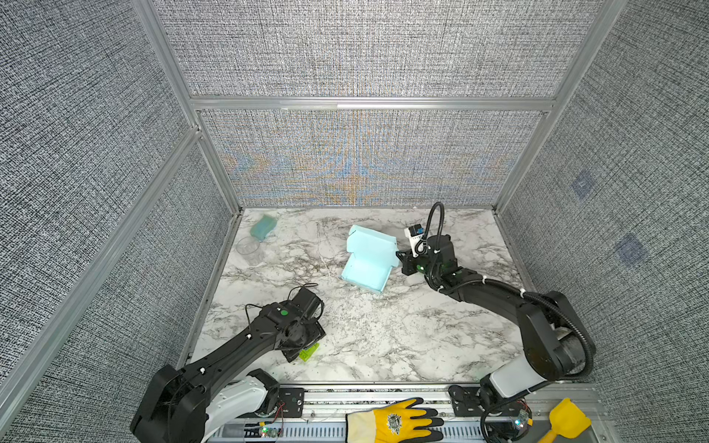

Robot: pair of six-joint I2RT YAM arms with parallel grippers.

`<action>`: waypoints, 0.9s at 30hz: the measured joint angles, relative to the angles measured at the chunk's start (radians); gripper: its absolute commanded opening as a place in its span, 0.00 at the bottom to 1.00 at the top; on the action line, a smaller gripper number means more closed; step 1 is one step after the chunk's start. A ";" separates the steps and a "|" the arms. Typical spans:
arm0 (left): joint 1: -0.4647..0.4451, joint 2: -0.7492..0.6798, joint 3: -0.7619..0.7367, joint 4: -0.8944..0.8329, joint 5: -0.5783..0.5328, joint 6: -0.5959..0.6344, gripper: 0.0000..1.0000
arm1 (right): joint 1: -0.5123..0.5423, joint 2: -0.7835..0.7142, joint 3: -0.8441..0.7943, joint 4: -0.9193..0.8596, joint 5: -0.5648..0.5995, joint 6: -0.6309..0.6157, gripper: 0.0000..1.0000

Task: Fold the paper box
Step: 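Grasp the lime-green brick with the left gripper while the right gripper holds the flap, then carry the green brick over the box and drop it inside with the left gripper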

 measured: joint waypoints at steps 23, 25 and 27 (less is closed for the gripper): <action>0.000 0.021 -0.029 0.038 0.007 -0.077 0.38 | -0.019 0.003 -0.016 0.025 -0.036 0.023 0.00; 0.000 0.027 -0.028 0.039 0.007 -0.072 0.38 | -0.019 0.003 -0.016 0.025 -0.039 0.022 0.00; 0.000 0.034 -0.026 0.039 0.007 -0.066 0.38 | -0.019 0.005 -0.016 0.025 -0.042 0.022 0.00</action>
